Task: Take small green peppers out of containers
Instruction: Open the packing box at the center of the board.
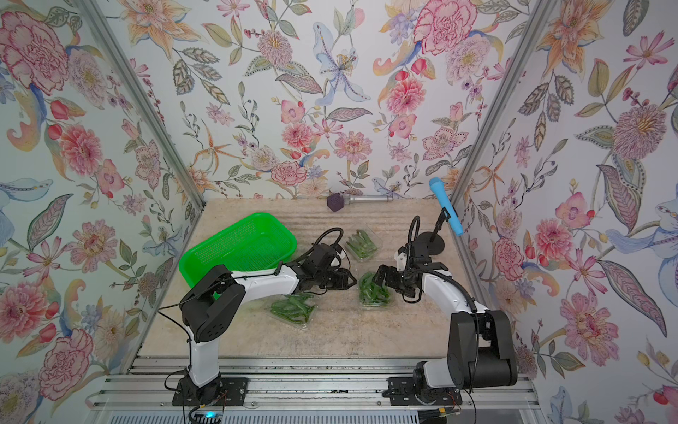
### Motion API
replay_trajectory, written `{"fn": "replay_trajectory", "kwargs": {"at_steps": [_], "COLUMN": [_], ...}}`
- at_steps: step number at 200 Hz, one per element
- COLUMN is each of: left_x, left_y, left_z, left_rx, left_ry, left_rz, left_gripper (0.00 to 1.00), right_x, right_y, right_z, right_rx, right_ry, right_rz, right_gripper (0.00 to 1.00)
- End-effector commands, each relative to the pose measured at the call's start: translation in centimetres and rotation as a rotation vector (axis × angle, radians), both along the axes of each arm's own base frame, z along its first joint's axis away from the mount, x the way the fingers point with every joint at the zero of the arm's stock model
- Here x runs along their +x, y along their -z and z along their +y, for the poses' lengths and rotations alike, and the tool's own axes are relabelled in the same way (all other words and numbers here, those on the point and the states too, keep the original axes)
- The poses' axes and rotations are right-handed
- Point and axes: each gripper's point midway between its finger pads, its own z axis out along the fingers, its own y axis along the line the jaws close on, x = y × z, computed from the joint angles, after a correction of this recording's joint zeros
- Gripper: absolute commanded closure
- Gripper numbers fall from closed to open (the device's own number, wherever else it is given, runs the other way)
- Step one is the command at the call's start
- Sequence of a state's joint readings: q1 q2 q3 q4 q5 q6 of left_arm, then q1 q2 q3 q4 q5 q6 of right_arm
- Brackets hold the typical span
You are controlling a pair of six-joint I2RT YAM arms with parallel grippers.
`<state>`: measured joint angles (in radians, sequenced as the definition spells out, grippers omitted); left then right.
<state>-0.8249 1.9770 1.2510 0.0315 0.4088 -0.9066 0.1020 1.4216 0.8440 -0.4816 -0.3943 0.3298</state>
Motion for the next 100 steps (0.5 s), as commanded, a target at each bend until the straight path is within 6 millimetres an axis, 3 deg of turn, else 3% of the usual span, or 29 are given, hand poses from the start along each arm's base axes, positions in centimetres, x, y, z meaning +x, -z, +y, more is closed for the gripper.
{"fn": "replay_trajectory", "kwargs": {"at_steps": [1, 100], "left_x": [0.12, 0.45], "left_y": [0.43, 1.13], "left_z": [-0.73, -0.75], "left_rx": [0.000, 0.033], "left_ry": [0.001, 0.003], "left_rz": [0.008, 0.010], "left_gripper": [0.56, 0.56], "right_x": [0.73, 0.86], "right_y": [-0.53, -0.32], "right_z": [0.44, 0.67], "right_rx": [0.021, 0.034], "right_ry": [-0.002, -0.007], "right_rz": [-0.007, -0.006], "right_gripper": [0.02, 0.02]}}
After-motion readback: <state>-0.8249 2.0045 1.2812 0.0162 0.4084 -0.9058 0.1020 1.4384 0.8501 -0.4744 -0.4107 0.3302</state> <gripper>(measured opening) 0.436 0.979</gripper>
